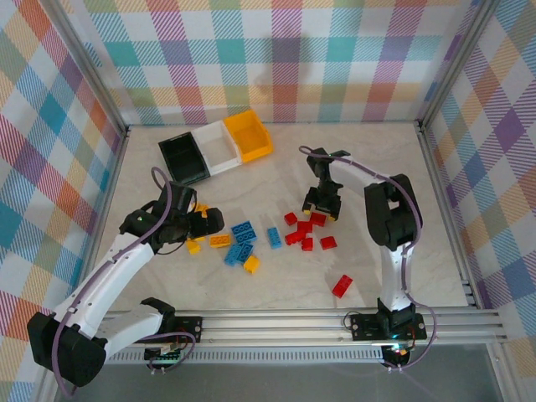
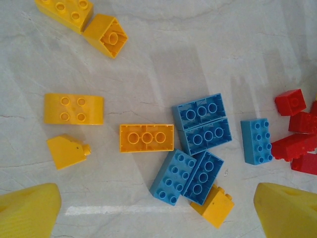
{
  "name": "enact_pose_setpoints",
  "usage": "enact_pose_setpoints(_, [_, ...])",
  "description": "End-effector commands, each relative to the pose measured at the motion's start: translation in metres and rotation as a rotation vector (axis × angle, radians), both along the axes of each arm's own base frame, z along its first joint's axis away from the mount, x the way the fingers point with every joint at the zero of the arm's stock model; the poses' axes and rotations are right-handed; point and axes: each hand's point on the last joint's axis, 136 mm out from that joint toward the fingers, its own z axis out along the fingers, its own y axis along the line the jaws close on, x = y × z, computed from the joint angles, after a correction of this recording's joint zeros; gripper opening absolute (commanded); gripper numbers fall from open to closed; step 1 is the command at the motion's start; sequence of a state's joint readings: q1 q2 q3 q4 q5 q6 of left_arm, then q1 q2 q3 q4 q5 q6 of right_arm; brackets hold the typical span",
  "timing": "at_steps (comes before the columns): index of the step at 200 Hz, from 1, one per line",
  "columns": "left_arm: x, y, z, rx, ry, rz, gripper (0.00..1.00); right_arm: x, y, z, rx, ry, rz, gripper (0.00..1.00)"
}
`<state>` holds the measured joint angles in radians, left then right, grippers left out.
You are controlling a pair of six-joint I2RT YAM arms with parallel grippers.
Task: Sort the legos into containers by color
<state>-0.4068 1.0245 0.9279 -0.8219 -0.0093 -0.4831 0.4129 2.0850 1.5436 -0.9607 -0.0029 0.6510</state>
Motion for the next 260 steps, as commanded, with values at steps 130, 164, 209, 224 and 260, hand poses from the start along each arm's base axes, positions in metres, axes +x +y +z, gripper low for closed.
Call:
enact_pose_setpoints(130, [0.007,-0.006,-0.002,0.013,0.029,-0.014,1.00,-0.008,-0.003,0.000,-0.009,0.001,-0.013,0.49])
enact_pose_setpoints(164, [0.008,-0.007,-0.003,0.010,0.034,-0.014,1.00,-0.006,-0.003,0.009,0.003,-0.026,-0.010,0.49])
enact_pose_setpoints(209, [0.014,-0.010,-0.002,0.010,0.033,-0.016,1.00,-0.002,-0.001,0.026,0.051,-0.075,-0.016,0.49])
enact_pose_setpoints(224, [0.017,-0.012,-0.001,0.007,0.033,-0.020,1.00,-0.002,0.001,0.031,0.073,-0.085,-0.018,0.49])
enact_pose_setpoints(260, [0.024,-0.017,0.000,-0.001,0.034,-0.026,1.00,0.003,0.005,0.048,0.126,-0.126,-0.008,0.49])
